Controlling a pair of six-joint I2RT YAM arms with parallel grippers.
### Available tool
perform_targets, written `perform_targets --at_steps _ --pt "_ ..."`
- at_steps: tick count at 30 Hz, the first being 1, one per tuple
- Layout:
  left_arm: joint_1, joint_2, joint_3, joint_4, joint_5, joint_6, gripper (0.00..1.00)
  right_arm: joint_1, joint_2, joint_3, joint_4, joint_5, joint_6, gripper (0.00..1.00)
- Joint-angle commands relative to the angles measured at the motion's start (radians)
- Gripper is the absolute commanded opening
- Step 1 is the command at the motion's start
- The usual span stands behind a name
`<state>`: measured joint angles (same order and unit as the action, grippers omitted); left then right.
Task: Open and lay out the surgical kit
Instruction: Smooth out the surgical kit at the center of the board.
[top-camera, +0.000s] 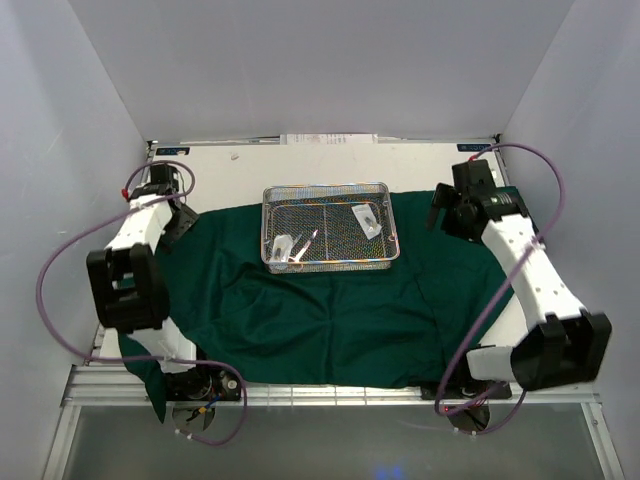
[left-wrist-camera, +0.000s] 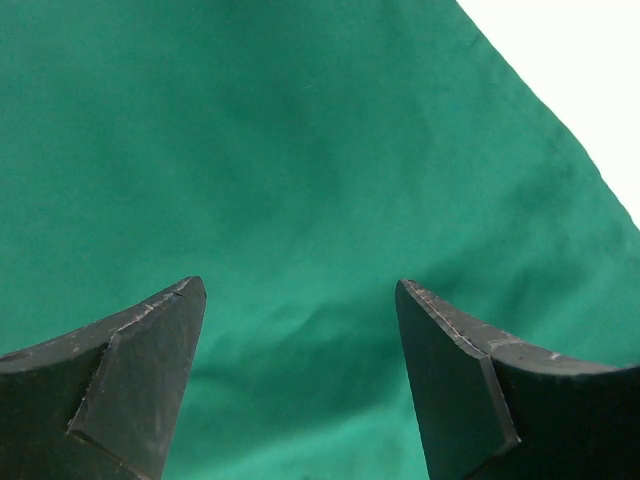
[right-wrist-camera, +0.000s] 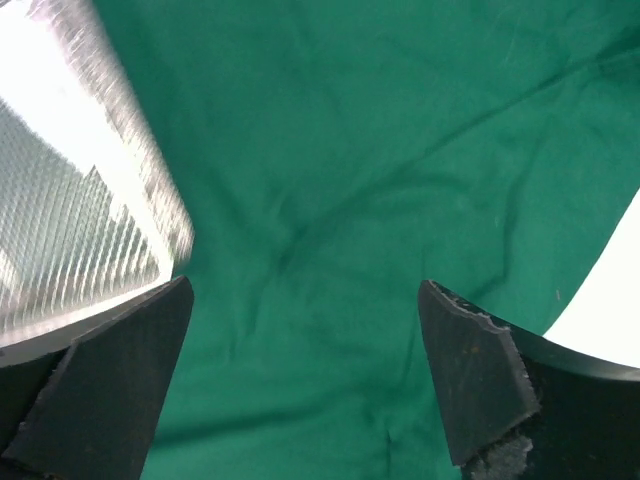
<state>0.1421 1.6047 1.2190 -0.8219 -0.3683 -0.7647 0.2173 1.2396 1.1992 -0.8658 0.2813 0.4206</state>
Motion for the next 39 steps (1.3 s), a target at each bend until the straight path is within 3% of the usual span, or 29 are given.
perform_targets --at_steps 1,4,12,28,39 --pt "0.010 0.169 0.115 0.081 0.051 0.004 0.88 -0.073 0.164 0.080 0.126 0.038 0.038 0.97" --pt "0.010 0.279 0.206 0.086 0.074 0.022 0.88 -0.114 0.322 0.146 0.189 -0.028 0.027 0.89" --pt "0.013 0.507 0.313 0.119 0.094 0.042 0.88 -0.160 0.610 0.234 0.316 -0.079 -0.054 0.87" --pt "0.030 0.773 0.558 0.121 0.062 0.192 0.87 -0.205 0.856 0.252 0.465 -0.128 -0.103 0.81" --pt "0.048 0.986 0.867 0.156 0.097 0.331 0.87 -0.268 1.054 0.486 0.470 -0.212 -0.141 0.76"
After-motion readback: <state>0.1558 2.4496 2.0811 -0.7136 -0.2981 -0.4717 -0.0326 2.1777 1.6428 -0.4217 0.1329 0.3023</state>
